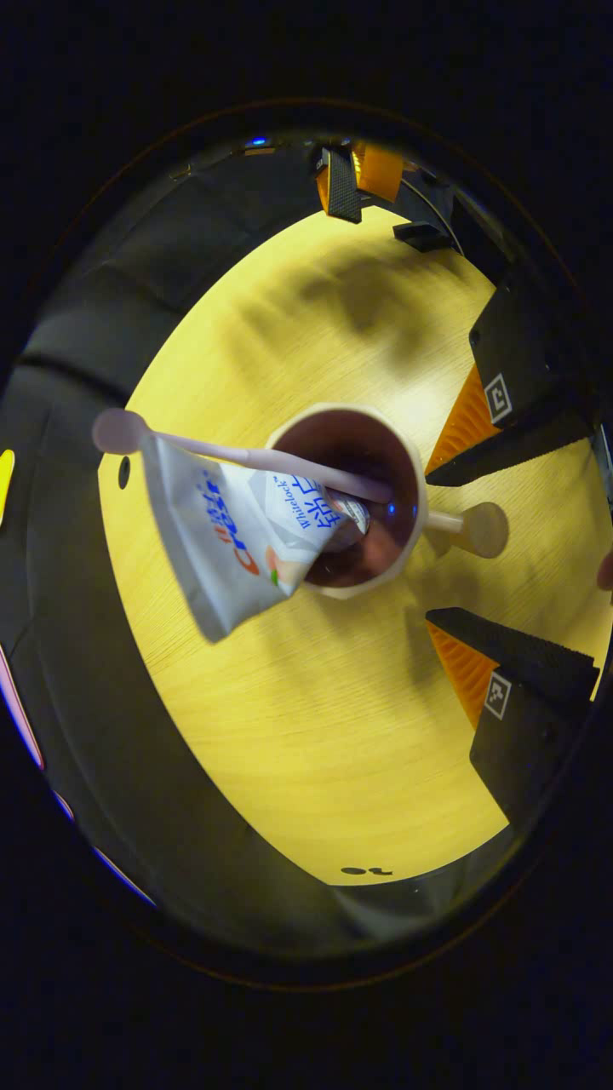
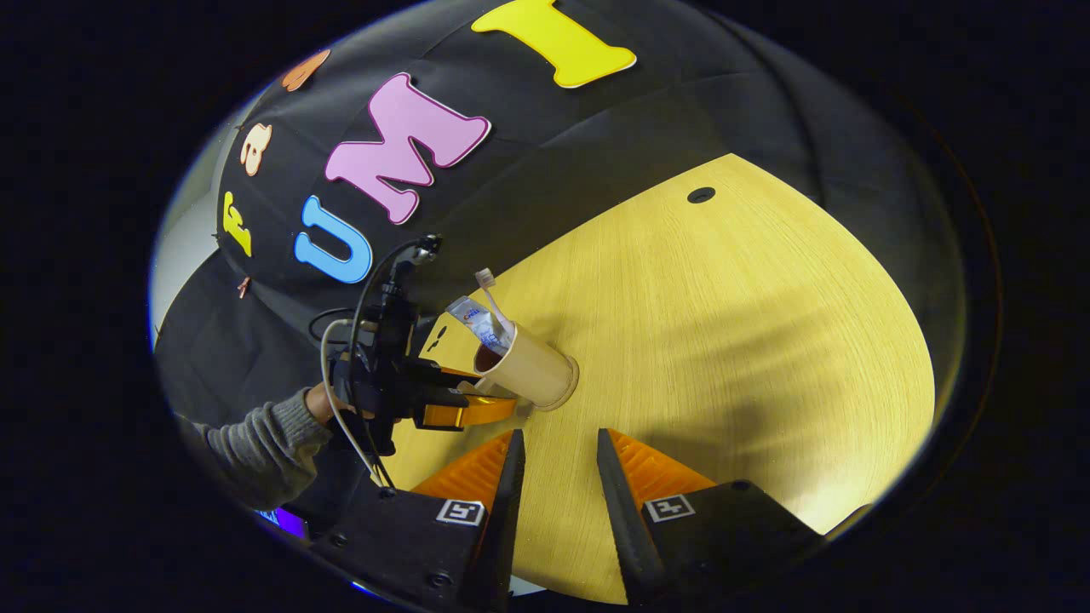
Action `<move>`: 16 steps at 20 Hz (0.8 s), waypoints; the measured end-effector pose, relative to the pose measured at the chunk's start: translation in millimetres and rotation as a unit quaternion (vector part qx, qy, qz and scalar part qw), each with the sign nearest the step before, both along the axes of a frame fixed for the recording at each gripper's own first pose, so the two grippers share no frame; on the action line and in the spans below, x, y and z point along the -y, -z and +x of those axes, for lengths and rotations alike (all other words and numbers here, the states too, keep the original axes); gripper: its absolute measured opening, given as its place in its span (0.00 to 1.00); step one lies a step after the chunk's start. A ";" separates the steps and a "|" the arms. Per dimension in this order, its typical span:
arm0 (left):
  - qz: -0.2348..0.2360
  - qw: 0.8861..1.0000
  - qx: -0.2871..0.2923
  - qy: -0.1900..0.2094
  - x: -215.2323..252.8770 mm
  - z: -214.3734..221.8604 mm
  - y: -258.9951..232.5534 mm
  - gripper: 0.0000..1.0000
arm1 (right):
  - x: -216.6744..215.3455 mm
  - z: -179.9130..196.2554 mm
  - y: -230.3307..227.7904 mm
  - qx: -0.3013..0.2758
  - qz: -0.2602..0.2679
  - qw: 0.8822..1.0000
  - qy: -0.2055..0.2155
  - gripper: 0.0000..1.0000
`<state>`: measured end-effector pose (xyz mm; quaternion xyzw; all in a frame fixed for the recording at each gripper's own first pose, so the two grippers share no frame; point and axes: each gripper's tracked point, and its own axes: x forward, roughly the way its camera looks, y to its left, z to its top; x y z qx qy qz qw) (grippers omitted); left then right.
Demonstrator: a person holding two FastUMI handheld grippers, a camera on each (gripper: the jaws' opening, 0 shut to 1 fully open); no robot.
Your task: Put the toothbrush and toothpaste on the desktop into the cup, then pick up the cup and place it on the coaster on the desktop.
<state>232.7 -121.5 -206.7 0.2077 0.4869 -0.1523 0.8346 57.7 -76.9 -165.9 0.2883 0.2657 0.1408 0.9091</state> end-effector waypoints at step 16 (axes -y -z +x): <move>-0.116 0.976 0.160 -0.087 -35.5 -79.0 -109.2 0.90 | -28.3 -4.1 -11.4 0.003 -0.026 0.999 -0.036 0.53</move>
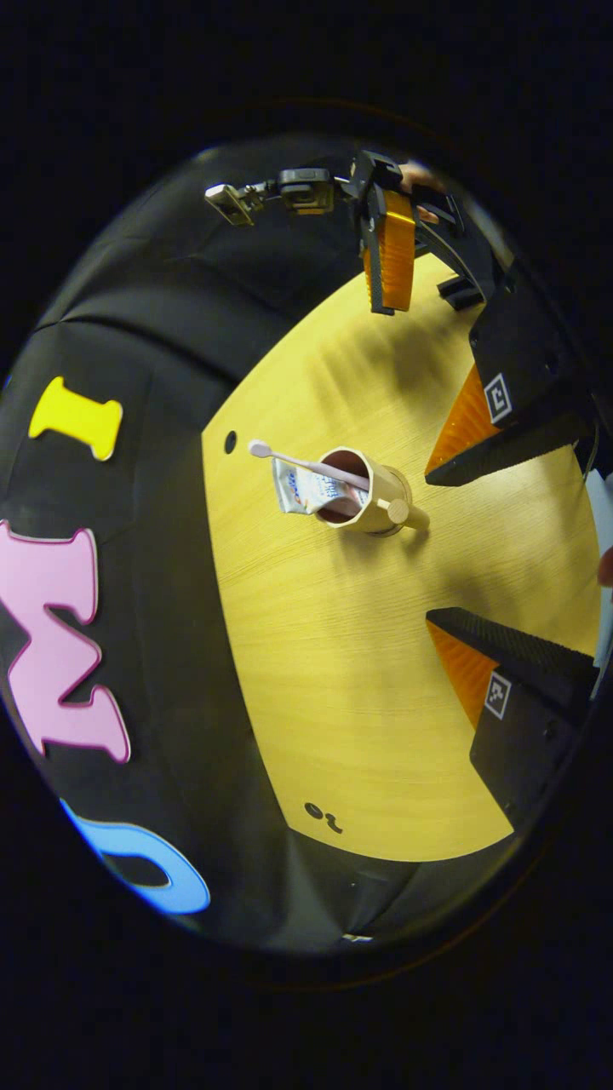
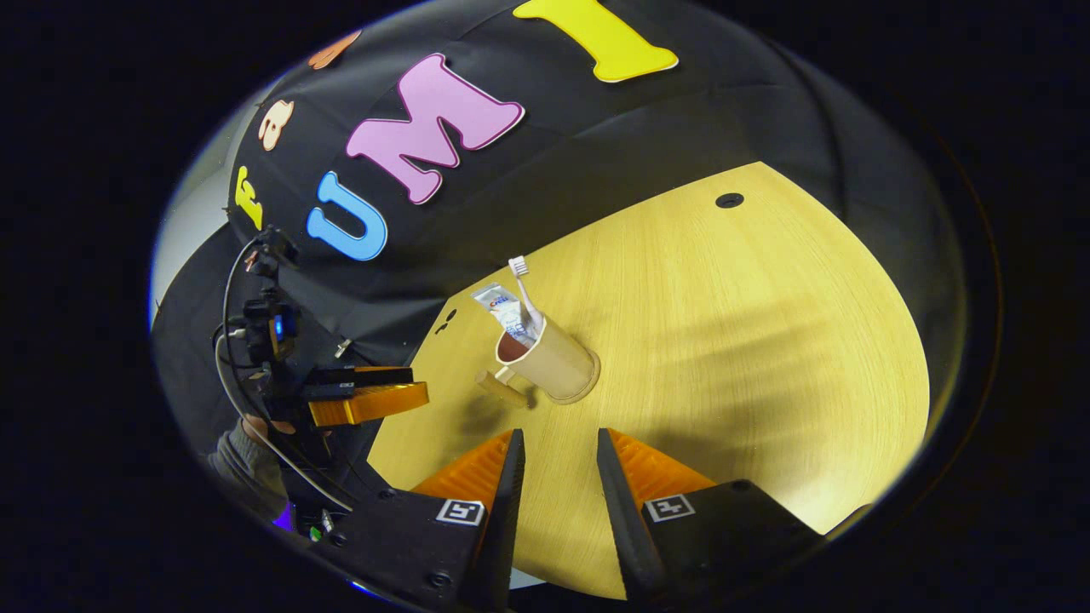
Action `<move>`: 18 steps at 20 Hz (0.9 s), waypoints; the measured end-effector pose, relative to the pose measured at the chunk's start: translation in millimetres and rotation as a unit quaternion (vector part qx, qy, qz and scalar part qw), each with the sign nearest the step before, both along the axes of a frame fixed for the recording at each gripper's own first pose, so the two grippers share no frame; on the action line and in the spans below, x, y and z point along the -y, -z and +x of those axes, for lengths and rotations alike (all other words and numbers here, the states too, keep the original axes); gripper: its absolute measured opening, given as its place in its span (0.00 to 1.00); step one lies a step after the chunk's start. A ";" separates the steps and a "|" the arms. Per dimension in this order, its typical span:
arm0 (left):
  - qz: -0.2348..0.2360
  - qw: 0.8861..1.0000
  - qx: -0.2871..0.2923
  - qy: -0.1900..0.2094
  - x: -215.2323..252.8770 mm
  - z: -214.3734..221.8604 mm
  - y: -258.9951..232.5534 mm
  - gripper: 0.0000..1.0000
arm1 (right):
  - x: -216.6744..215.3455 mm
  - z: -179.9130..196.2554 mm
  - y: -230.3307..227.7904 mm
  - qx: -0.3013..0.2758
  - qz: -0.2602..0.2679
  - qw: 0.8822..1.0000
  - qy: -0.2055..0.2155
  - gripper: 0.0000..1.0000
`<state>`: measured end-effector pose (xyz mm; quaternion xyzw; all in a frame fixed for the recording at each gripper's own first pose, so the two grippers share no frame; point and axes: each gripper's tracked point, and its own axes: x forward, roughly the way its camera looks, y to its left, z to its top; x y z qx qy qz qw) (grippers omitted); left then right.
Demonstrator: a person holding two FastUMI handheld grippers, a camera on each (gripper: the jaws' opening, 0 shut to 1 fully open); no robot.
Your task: Put the toothbrush and toothpaste on the desktop into the cup, then pick up the cup and place it on the coaster on the desktop.
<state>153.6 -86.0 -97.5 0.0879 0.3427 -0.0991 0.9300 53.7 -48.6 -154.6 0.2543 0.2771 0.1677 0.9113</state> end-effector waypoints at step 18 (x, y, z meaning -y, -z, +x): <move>-0.123 0.977 0.111 -0.132 -48.2 -113.9 -17.5 0.93 | -31.4 -2.1 12.5 -0.029 -0.042 0.999 -0.012 0.53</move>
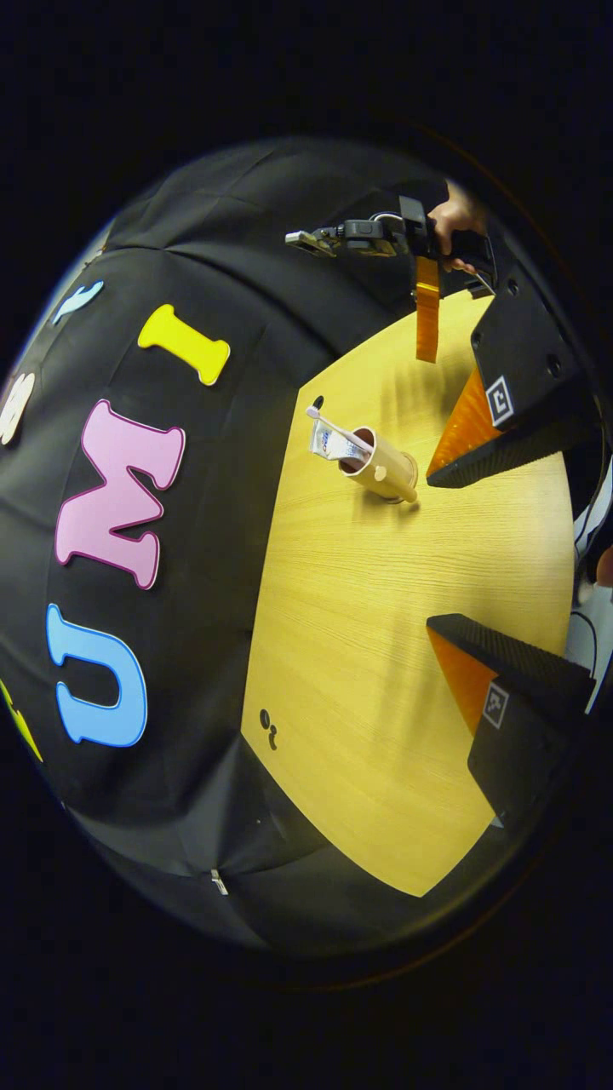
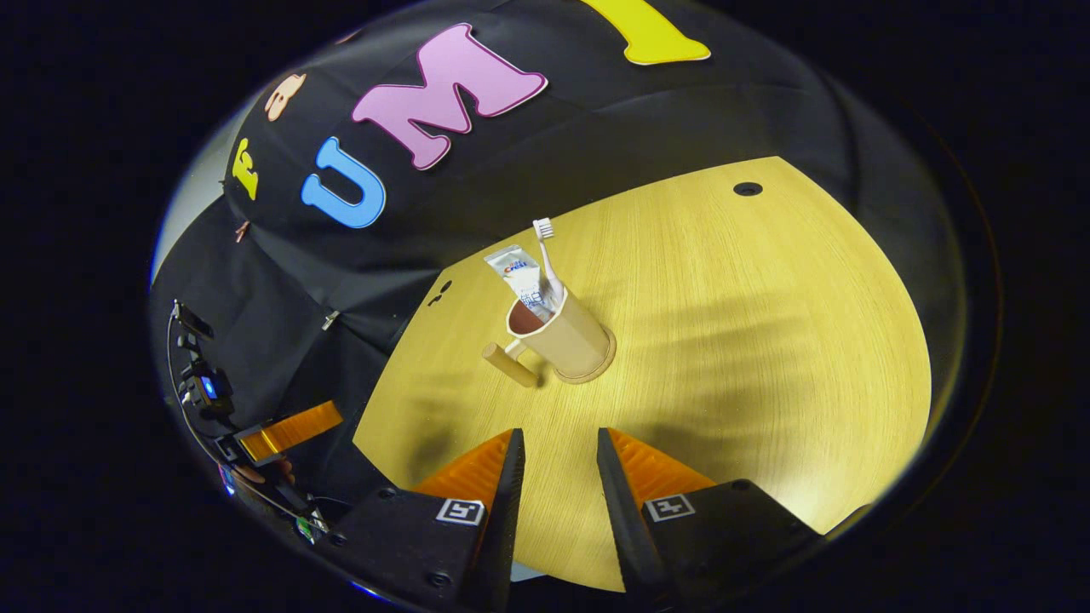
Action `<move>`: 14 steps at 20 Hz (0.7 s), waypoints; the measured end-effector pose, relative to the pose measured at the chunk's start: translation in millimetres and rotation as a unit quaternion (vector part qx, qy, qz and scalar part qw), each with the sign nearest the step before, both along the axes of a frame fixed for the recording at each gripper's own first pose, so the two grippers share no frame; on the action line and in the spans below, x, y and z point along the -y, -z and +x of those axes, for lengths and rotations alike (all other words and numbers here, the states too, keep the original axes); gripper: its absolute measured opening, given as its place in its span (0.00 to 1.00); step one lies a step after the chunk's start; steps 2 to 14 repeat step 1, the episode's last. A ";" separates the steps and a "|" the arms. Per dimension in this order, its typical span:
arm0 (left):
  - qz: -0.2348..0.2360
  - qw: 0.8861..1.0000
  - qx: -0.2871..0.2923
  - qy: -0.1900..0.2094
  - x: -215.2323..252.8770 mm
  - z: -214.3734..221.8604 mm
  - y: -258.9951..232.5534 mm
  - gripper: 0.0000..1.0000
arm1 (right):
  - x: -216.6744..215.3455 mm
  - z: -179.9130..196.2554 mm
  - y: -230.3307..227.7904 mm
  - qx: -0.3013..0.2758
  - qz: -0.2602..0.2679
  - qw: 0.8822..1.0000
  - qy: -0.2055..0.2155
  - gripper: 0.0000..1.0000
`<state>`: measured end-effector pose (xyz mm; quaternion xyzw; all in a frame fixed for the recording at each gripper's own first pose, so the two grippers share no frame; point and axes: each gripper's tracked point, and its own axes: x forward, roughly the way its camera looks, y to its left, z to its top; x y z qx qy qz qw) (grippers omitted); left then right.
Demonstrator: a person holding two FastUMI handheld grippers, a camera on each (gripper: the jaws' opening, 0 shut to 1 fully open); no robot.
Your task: Put the toothbrush and toothpaste on the desktop into the cup, then pick up the cup and place it on the coaster on the desktop.
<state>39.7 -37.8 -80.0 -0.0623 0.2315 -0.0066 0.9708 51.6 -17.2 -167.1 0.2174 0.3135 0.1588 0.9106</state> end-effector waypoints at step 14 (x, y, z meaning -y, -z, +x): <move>0.001 1.000 0.003 0.000 0.0 -4.2 -1.1 0.93 | -1.1 -0.4 -0.9 0.002 0.000 1.000 0.003 0.53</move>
